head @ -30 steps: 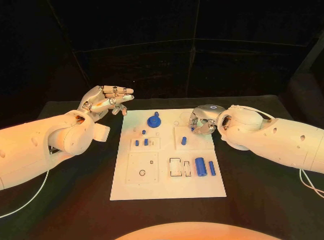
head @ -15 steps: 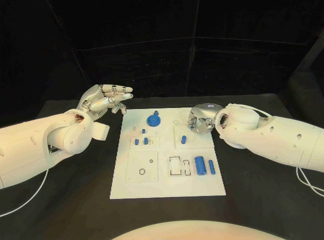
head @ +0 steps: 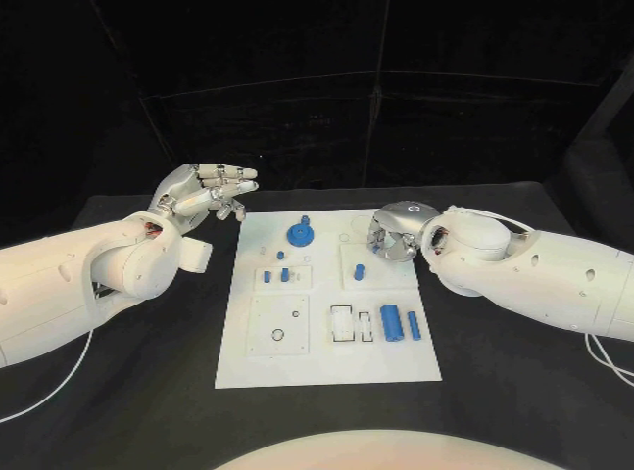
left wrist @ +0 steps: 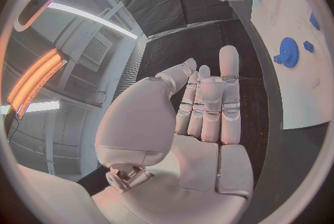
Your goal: Assemble the parts on the task board
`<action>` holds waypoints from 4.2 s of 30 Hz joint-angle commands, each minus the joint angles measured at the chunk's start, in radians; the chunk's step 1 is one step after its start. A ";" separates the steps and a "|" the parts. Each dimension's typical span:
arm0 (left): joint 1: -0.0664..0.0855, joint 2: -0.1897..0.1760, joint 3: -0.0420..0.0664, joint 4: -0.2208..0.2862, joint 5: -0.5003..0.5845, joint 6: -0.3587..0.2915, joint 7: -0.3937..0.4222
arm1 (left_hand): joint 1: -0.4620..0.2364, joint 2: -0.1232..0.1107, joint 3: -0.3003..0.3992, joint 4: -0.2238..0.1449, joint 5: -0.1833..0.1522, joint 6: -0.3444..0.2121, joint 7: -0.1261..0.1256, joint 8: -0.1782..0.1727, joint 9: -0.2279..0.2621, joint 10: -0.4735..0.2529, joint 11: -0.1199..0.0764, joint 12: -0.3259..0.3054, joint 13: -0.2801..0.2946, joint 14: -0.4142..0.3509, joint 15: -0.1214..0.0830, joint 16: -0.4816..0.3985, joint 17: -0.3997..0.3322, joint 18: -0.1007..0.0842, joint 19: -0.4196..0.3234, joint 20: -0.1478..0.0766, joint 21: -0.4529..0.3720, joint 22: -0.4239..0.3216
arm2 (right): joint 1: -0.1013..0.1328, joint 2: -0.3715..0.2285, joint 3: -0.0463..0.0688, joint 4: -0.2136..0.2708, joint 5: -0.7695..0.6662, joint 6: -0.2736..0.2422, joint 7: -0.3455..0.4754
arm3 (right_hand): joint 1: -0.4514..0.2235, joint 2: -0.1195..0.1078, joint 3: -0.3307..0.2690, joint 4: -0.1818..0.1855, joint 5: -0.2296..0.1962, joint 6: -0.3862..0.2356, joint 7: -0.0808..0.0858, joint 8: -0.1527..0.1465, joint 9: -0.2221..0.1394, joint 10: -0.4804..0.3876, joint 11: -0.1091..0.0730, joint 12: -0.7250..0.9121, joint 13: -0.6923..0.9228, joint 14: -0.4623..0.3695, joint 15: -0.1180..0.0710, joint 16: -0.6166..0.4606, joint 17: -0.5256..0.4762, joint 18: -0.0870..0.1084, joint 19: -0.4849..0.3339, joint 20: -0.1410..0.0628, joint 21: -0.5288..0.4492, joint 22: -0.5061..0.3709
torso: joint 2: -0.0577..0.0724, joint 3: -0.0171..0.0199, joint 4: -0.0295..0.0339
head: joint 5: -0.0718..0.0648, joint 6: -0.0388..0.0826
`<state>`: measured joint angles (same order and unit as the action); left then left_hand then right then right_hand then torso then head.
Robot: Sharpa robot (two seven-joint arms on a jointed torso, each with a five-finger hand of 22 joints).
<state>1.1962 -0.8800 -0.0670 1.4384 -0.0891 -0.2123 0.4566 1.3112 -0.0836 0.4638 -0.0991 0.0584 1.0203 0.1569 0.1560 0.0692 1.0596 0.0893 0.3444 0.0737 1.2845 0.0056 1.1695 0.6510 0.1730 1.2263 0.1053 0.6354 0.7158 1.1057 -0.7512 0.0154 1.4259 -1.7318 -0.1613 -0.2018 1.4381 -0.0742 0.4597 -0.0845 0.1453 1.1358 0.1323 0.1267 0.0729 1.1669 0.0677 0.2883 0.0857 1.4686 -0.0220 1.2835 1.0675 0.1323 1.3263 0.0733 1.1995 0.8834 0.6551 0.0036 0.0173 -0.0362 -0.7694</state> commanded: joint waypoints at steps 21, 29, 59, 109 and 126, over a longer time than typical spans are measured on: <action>0.001 0.006 0.000 -0.017 0.005 0.003 0.001 | 0.001 0.004 -0.006 -0.003 0.003 0.006 0.004 0.006 -0.001 0.002 0.001 0.006 0.001 -0.011 0.000 -0.003 -0.005 0.010 -0.007 -0.001 -0.006 -0.002 | 0.018 -0.072 0.004 0.227 0.048 -0.129 -0.009 | -0.013 -0.005 0.021 -0.005 0.004 0.010 0.001 -0.007 -0.003 0.015 -0.010 0.000 -0.001 0.023 -0.006 -0.003 0.002 -0.010 0.009 0.000 0.012 0.009 | 0.000 -0.0022 0.0007 | 0.016 0.014; 0.001 0.019 0.000 -0.019 0.005 0.006 0.001 | 0.001 0.004 -0.006 -0.003 0.003 0.006 0.004 0.006 -0.001 0.002 0.001 0.006 0.001 -0.011 0.000 -0.004 -0.005 0.010 -0.007 -0.001 -0.006 -0.002 | 0.019 -0.004 0.003 0.267 0.077 -0.121 0.013 | -0.014 -0.007 0.029 -0.010 0.007 0.010 0.002 -0.009 -0.003 0.015 -0.009 -0.002 -0.002 0.022 -0.005 -0.004 -0.001 -0.011 0.009 0.000 0.014 0.011 | 0.001 -0.0017 0.0041 | 0.053 0.005; 0.001 0.031 0.000 -0.012 0.005 0.010 -0.002 | 0.000 0.004 -0.008 -0.003 0.003 0.004 0.005 0.005 -0.002 0.000 0.002 0.007 0.001 -0.014 0.001 -0.006 -0.010 0.010 -0.008 -0.001 -0.008 -0.003 | -0.045 0.161 -0.058 0.172 0.038 -0.007 0.033 | -0.024 -0.006 0.037 -0.010 0.008 0.008 0.004 -0.014 -0.004 0.012 -0.007 -0.005 -0.004 0.021 -0.004 -0.005 -0.005 -0.011 0.008 0.001 0.015 0.011 | 0.002 -0.0020 0.0007 | 0.150 -0.046; 0.001 0.037 0.000 -0.020 0.005 0.017 -0.010 | -0.001 0.004 -0.009 -0.003 0.003 0.003 0.006 0.005 -0.002 -0.001 0.003 0.007 0.001 -0.014 0.001 -0.006 -0.010 0.010 -0.008 0.000 -0.009 -0.004 | -0.067 0.186 -0.060 0.146 0.001 0.034 0.037 | -0.063 -0.023 0.036 -0.002 0.014 -0.028 0.018 -0.039 -0.009 -0.038 0.008 -0.038 -0.019 0.019 0.009 -0.009 -0.014 -0.011 0.001 0.009 0.012 0.005 | 0.002 -0.0028 0.0017 | 0.162 -0.064; 0.001 0.039 0.000 -0.026 0.005 0.017 -0.011 | -0.001 0.004 -0.010 -0.002 0.003 0.002 0.007 0.004 -0.002 -0.002 0.003 0.008 0.000 -0.014 0.002 -0.007 -0.011 0.010 -0.008 0.000 -0.010 -0.005 | -0.067 0.174 -0.062 0.152 0.012 -0.034 0.044 | -0.115 -0.064 0.007 0.012 0.040 -0.093 0.043 -0.064 -0.008 -0.127 0.039 -0.087 -0.024 0.008 0.034 -0.024 -0.043 -0.005 -0.017 0.035 -0.006 -0.023 | 0.001 -0.0018 0.0008 | 0.160 -0.063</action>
<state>1.1963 -0.8423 -0.0670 1.4128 -0.0865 -0.2074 0.4430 1.3112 -0.0836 0.4608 -0.1021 0.0585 1.0202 0.1569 0.1559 0.0689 1.0595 0.0893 0.3485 0.0735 1.2775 0.0057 1.1696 0.6410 0.1697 1.2264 0.1053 0.6293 0.7122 1.0380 -0.5743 -0.0472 1.5734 -1.7222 -0.1557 -0.1682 1.3311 -0.1391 0.4727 -0.0737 0.1787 1.0501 0.1756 0.0658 0.0644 1.0448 0.1071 0.2049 0.0605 1.4651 0.0037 1.2632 1.0253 0.1324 1.3086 0.0989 1.1962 0.8607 0.6564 0.0012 0.0184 0.1243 -0.8334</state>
